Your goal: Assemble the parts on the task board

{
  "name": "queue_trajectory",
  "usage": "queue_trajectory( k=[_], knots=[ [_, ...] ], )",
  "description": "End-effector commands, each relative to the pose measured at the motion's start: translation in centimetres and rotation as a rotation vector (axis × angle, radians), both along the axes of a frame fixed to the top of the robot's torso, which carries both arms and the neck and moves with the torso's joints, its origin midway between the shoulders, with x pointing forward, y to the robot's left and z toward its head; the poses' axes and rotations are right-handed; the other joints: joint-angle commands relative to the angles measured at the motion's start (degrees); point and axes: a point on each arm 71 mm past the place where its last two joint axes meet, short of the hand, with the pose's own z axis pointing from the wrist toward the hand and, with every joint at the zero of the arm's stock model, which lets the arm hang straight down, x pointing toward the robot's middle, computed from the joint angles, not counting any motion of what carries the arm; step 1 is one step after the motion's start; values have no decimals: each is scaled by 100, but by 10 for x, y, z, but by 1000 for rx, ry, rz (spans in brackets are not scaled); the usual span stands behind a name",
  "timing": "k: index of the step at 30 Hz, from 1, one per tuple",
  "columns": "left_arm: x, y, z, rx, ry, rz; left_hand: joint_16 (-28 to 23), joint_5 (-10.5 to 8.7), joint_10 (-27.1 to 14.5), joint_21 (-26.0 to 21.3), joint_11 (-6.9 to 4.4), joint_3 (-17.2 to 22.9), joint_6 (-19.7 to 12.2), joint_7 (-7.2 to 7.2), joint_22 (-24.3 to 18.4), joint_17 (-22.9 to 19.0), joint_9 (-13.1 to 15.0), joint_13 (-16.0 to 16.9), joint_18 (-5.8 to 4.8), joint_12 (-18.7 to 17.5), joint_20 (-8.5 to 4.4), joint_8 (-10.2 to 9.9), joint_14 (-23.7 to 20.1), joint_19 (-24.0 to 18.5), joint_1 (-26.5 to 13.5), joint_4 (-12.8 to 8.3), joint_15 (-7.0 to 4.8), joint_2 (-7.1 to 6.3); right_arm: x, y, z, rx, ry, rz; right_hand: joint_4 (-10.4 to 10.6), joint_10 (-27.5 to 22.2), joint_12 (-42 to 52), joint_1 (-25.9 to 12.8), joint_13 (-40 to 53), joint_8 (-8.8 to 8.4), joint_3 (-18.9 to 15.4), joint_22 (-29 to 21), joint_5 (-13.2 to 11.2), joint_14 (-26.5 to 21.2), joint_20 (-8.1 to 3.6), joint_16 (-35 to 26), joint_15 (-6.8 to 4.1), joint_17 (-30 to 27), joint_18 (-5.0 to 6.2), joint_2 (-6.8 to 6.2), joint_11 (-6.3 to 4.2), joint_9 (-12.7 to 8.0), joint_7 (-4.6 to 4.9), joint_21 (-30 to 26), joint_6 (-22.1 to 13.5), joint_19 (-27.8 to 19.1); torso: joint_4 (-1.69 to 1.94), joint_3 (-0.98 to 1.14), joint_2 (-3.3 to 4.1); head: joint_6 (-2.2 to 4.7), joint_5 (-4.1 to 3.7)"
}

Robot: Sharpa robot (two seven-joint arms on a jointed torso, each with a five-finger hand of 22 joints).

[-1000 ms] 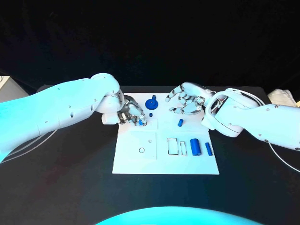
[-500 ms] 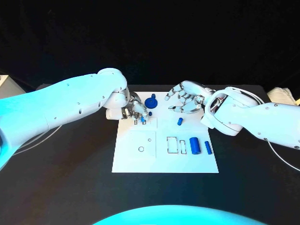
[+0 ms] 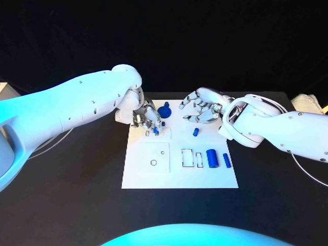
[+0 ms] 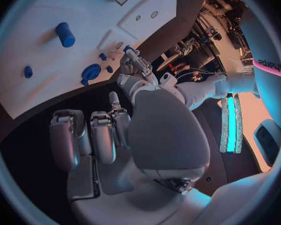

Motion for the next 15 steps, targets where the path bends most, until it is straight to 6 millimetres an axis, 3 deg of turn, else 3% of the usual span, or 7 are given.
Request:
queue_trajectory(
  k=[1,15],
  knots=[
    [-4,-5,1,-18,100,-52,20,9,46,2,-14,-125,163,-118,538,1509,-14,9,47,28,-5,-59,595,40,201,-11,-55,152,0,1,0,-6,-8,3,-11,-13,-15,-69,720,-23,46,1294,53,524,2,-31,-5,1242,76,-14,1,-10,42,-31,-2,402,8,-1,-4,-11,-9],
    [4,-14,2,9,77,-23,20,9,85,27,-16,-403,202,-118,583,1509,-41,52,36,26,-14,-151,595,74,305,-9,-60,235,1,2,1,-6,-10,1,-50,-11,-12,-108,721,-37,119,1295,149,523,3,-32,-5,1241,76,-36,1,-17,43,-31,10,403,30,-6,-17,-36,-1]
  ],
)
